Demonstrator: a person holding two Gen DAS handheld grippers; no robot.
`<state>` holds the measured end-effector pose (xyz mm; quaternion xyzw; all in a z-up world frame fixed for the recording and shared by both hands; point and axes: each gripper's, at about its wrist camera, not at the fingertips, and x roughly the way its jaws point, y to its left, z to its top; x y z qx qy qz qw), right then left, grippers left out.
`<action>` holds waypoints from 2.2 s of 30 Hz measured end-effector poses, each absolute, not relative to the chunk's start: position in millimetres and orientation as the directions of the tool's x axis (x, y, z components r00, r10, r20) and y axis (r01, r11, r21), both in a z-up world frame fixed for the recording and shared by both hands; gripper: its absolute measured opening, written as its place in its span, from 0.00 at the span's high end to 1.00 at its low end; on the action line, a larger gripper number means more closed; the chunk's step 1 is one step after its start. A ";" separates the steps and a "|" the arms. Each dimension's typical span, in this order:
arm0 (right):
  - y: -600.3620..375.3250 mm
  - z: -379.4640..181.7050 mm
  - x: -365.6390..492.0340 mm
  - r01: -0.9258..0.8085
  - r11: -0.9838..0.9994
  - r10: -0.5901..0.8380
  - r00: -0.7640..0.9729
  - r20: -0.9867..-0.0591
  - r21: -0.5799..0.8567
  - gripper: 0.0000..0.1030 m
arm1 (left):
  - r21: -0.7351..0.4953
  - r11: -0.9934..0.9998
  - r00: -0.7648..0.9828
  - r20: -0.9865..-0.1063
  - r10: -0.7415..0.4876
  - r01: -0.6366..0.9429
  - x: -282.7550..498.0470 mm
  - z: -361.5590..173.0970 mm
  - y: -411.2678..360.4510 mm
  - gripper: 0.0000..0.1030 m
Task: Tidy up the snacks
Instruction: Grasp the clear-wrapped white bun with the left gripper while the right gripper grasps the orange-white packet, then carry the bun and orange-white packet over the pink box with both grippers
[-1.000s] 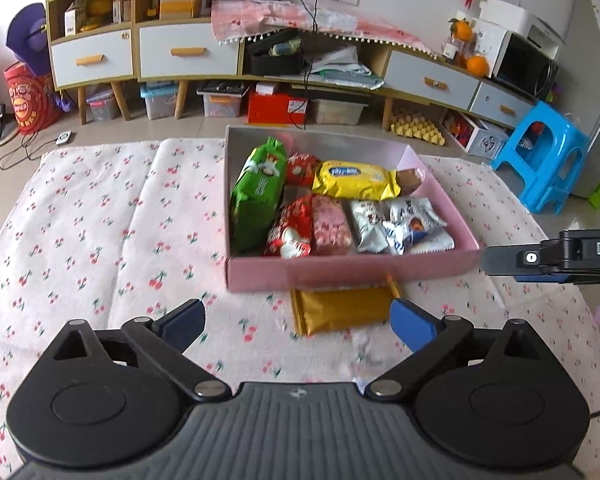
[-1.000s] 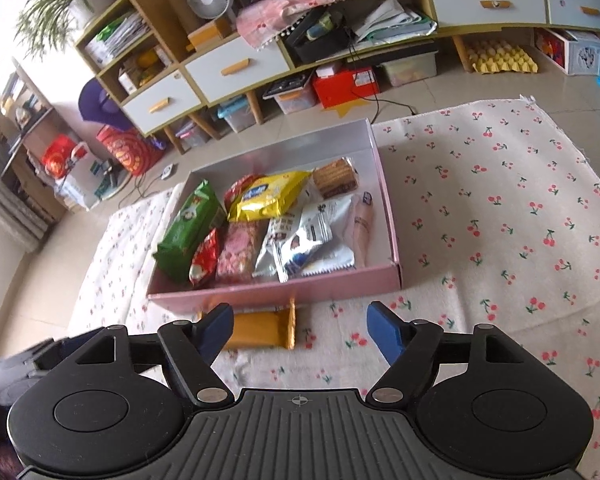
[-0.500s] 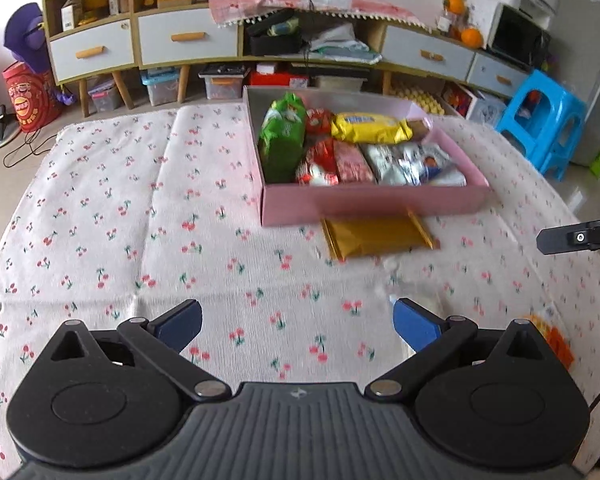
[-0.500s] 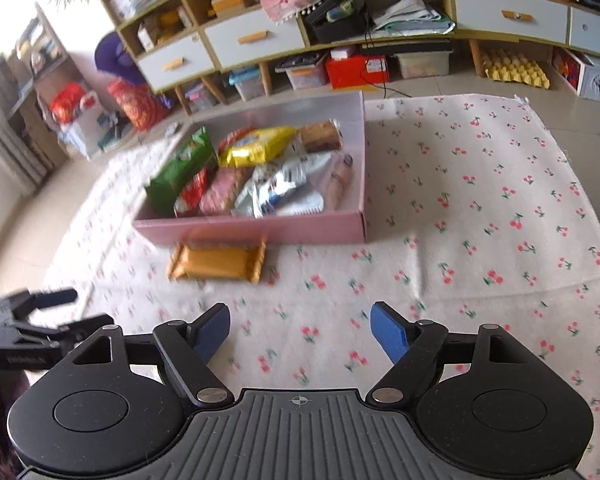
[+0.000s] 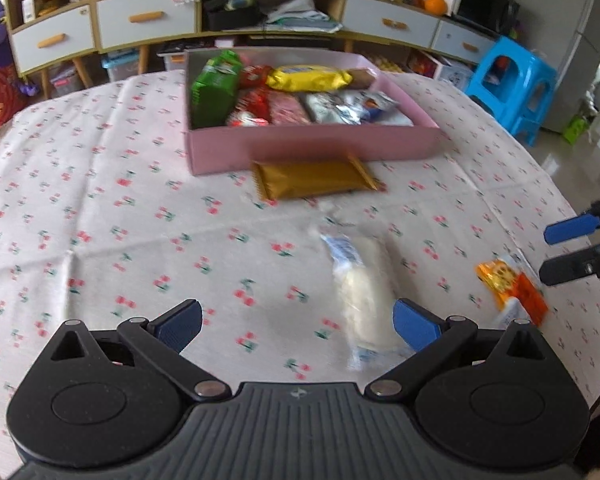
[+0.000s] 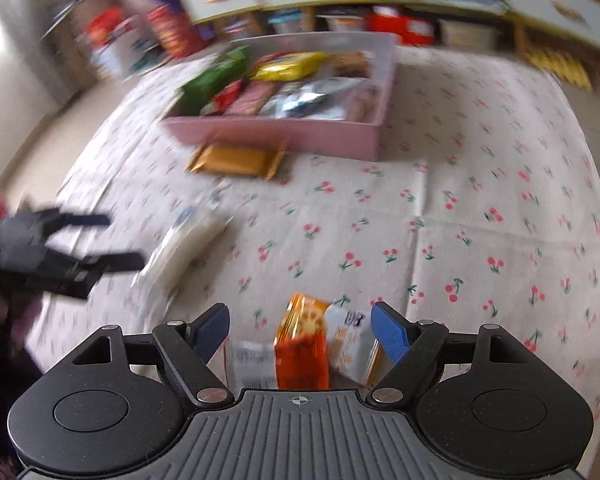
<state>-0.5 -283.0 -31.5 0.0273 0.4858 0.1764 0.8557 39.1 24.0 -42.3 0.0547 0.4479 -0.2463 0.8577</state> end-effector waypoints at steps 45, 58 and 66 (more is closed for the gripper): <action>-241.2 -69.4 9.3 -0.476 0.859 0.132 0.560 -0.818 -0.188 0.57 | -0.039 0.886 0.506 -0.809 -0.300 0.463 38.4 -52.3 0.3 0.54; -253.7 -51.0 19.5 -0.381 0.924 0.213 0.571 -0.793 -0.026 0.61 | -0.044 0.928 0.521 -0.817 -0.246 0.370 48.8 -46.7 15.3 0.67; -237.7 -54.5 40.7 -0.297 0.951 0.243 0.543 -0.804 0.086 0.61 | -0.041 0.938 0.542 -0.807 -0.234 0.343 53.7 -48.1 23.4 0.64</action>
